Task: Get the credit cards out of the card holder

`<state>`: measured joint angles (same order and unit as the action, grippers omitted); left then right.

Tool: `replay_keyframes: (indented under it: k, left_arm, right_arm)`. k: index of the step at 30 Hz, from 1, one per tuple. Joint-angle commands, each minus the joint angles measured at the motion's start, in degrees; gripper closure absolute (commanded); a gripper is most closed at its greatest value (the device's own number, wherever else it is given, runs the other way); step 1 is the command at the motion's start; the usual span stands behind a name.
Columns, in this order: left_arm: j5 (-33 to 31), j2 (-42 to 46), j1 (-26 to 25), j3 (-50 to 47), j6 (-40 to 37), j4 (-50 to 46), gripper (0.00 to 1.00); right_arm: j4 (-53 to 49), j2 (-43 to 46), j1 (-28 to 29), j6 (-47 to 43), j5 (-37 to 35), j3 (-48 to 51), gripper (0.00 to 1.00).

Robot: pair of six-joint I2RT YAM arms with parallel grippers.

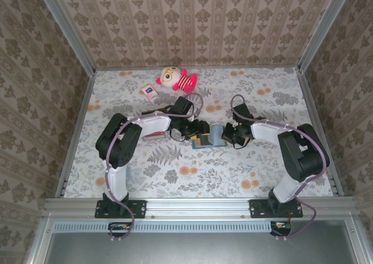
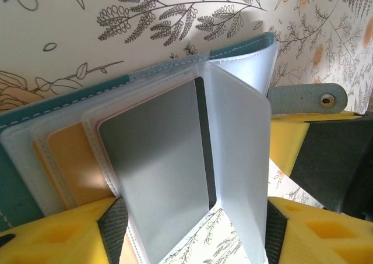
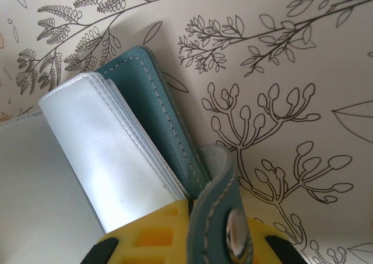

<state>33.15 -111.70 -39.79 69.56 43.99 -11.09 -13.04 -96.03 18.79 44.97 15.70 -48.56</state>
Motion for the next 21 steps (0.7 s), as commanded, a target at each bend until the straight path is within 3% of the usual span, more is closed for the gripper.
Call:
replay_keyframes:
  k: [1, 12, 21]
  left_arm:
    - [1.85, 1.14, -1.21, 2.1, -2.39, 0.26, 0.34]
    - [-4.16, 1.42, -2.68, 7.08, -9.78, -10.59, 0.3]
    - [-5.31, -0.14, -3.43, 10.84, -12.9, -15.17, 0.29]
  right_arm:
    - [-1.33, -1.78, 0.85, -0.85, 0.05, 0.16, 0.93]
    - [-1.76, -0.24, 0.81, -1.2, 0.12, -0.4, 0.93]
    - [-1.51, -0.32, 0.93, -1.03, 0.21, 0.13, 0.93]
